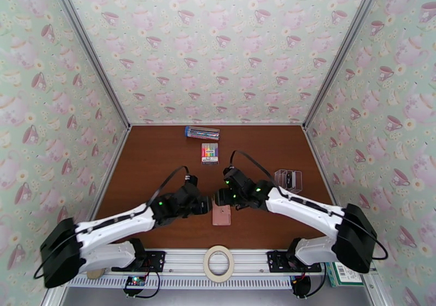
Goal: Put the credit cards into the card holder
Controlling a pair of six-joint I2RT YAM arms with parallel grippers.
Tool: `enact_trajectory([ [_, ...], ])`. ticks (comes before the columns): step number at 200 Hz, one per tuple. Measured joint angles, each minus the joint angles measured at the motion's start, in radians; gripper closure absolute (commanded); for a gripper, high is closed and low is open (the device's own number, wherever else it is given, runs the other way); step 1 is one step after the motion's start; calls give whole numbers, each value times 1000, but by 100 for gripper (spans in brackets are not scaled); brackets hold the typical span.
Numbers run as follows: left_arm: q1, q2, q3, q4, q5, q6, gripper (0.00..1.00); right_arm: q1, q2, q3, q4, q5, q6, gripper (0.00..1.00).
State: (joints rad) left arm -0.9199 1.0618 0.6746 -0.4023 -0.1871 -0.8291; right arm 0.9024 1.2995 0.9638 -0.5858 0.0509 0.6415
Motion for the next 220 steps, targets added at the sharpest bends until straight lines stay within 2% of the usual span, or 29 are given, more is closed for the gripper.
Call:
enact_trajectory([
  [37, 66, -243, 25, -83, -253, 107, 13, -59, -185, 12, -14, 214, -72, 8],
  [48, 83, -292, 24, -94, -344, 144, 8, -93, -260, -5, -3, 299, -89, 2],
  [78, 141, -378, -34, -61, -625, 235, 2, -232, -437, -122, 74, 481, -166, 0],
  [102, 229, -385, -164, 68, -735, 349, 2, -380, -499, -264, 167, 523, -226, 0],
  [133, 347, -321, -291, 232, -769, 485, 5, -541, -499, -421, 286, 523, -289, 0],
  [167, 452, -261, -311, 373, -690, 598, 7, -624, -443, -517, 439, 527, -355, 0],
  [178, 505, -245, -311, 407, -657, 612, 8, -640, -399, -536, 509, 538, -369, 0],
  [182, 528, -238, -311, 419, -644, 619, 1, -646, -380, -543, 535, 541, -373, 0],
  [185, 546, -232, -311, 427, -634, 621, 0, -652, -364, -549, 557, 541, -373, 0],
  [204, 639, -175, -314, 510, -582, 650, 0, -693, -246, -577, 653, 545, -377, 0],
  [220, 676, -85, -334, 618, -575, 671, 0, -720, -169, -581, 724, 557, -388, 0],
])
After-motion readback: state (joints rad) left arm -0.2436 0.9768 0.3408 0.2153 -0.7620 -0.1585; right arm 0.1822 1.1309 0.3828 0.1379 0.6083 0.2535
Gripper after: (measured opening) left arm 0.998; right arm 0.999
